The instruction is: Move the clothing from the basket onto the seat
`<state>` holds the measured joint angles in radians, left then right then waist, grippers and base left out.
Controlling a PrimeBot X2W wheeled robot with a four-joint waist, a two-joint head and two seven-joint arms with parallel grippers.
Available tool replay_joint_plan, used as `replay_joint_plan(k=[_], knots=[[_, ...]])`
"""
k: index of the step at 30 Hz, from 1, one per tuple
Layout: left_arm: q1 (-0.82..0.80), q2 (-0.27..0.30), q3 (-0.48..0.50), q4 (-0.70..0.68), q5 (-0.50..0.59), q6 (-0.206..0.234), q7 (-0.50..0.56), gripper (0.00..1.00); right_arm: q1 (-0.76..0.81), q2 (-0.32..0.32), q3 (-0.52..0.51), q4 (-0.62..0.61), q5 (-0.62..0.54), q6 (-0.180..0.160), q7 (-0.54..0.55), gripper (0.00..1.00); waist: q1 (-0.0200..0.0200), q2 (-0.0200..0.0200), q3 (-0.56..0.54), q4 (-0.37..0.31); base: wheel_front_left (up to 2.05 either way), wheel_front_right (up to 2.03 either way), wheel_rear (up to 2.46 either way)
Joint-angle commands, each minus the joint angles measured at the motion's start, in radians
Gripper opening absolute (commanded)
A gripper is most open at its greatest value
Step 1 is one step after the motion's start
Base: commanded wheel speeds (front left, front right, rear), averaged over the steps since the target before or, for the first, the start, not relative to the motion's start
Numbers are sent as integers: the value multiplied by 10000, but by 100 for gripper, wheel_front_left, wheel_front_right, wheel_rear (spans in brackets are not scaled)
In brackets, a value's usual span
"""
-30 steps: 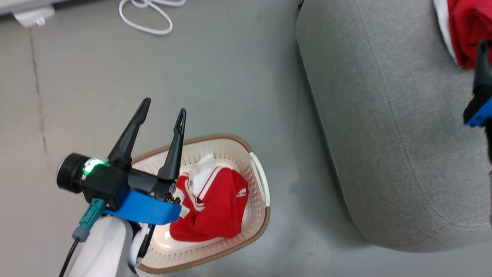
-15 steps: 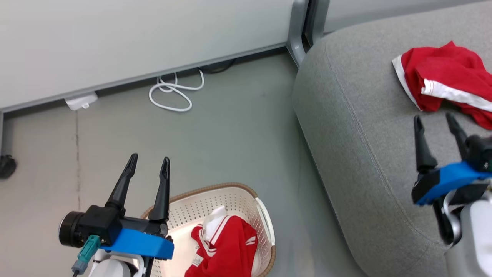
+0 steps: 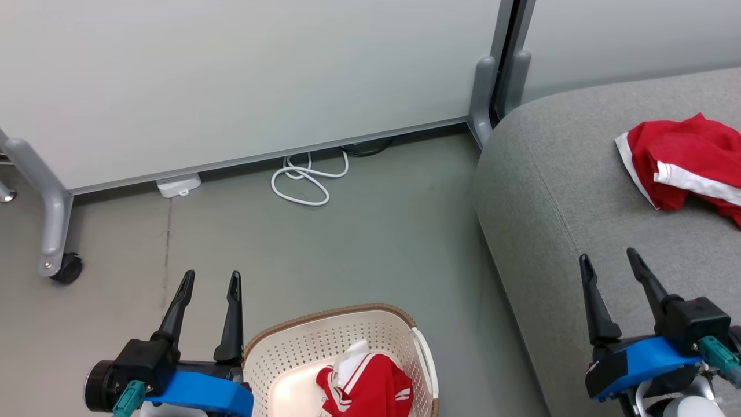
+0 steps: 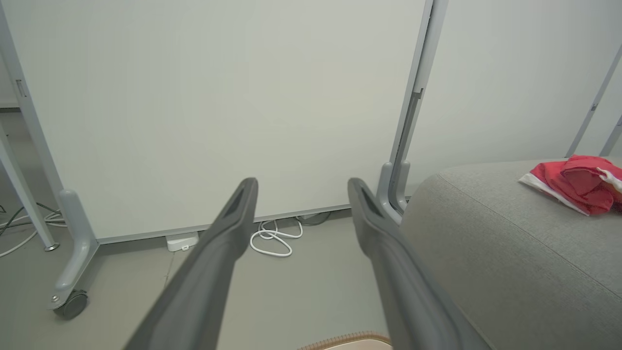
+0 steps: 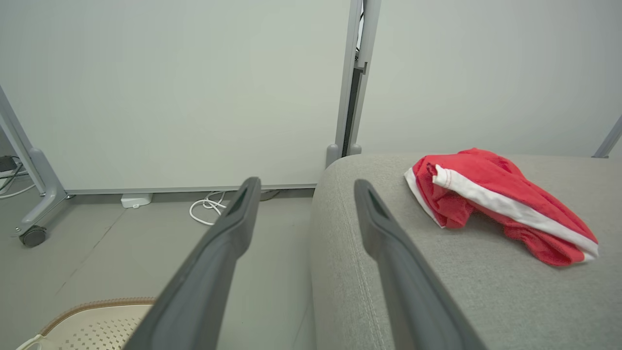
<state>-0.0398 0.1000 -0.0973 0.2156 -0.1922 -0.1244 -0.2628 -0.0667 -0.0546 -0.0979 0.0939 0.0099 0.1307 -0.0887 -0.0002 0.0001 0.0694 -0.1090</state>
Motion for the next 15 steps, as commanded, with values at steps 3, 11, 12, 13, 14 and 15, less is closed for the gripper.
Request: replay_joint_plan(k=[3, 11, 12, 13, 14, 15], knots=[[163, -42, 168, 157, 25, -77, -30, 100, 414, 46, 148, -190, 134, 1, 67, 100, 2, -1, -238, 296, 0, 0, 0], [354, -87, 364, 506, 66, -87, -31, 100, 1001, 45, 238, -397, 443, 1, 52, 100, 2, -1, -670, 1081, 0, 0, 0], [354, -87, 364, 506, 66, -87, -31, 100, 1001, 45, 238, -397, 443, 1, 52, 100, 2, -1, -670, 1081, 0, 0, 0], [330, -82, 394, 557, 34, -88, -30, 100, 1061, 44, 225, -430, 480, 1, 45, 100, 2, -1, -688, 1176, 0, 0, 0], [296, -81, 401, 601, -25, -89, -30, 100, 1111, 44, 222, -451, 476, 1, 54, 100, 2, -1, -704, 1267, 0, 0, 0], [264, -42, 389, 655, -34, -90, -30, 100, 1155, 45, 237, -472, 494, 3, 63, 100, 2, -1, -715, 1337, 0, 0, 0]])
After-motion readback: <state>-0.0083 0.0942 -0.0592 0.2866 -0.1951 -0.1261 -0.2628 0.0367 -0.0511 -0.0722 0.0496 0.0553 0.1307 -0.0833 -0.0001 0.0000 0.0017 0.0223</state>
